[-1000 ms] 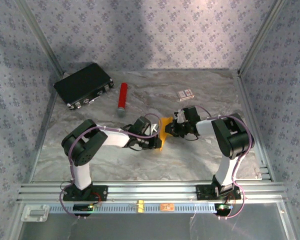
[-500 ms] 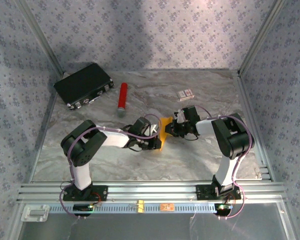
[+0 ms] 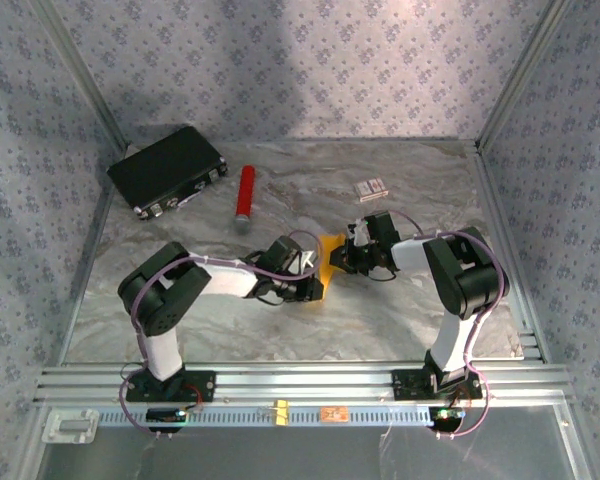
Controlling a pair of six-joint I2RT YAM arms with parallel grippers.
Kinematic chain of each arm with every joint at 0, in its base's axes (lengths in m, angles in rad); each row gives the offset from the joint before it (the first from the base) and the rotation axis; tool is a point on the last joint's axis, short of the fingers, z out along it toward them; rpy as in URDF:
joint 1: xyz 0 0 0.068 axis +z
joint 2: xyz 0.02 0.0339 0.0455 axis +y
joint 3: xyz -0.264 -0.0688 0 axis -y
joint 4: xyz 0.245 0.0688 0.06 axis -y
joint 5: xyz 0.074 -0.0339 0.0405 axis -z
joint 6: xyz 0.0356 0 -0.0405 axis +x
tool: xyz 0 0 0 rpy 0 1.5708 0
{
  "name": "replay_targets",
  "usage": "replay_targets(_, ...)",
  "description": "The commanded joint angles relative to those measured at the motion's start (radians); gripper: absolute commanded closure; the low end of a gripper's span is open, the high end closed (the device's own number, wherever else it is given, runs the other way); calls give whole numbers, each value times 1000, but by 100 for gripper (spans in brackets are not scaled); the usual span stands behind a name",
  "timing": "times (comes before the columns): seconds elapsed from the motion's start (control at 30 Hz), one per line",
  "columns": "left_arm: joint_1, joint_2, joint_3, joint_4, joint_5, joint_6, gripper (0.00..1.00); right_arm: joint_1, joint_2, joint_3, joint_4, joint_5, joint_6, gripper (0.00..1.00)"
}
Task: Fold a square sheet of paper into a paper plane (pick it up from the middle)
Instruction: Fold the wing for the fifth time at the center of the table.
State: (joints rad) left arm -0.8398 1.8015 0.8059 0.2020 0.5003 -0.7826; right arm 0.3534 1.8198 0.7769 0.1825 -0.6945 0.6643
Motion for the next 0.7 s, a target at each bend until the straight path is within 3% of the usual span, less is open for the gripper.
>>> replay_targets(0.0,-16,-43,-50,-154,-75,-31,83,13,42,-18,-101,116,-28,88)
replay_targets(0.2,-18,-134,-20,-174,-132,-23,79,15,41,-14,-103,118,-26,88)
replay_targets(0.37,-13,-168,39,-194,-134,-9,83,17,38,-12,-109,121,-28,88)
replay_targets(0.67,2,-82,165,-121,-30,-38,88,17,39,-9,-111,116,-27,88)
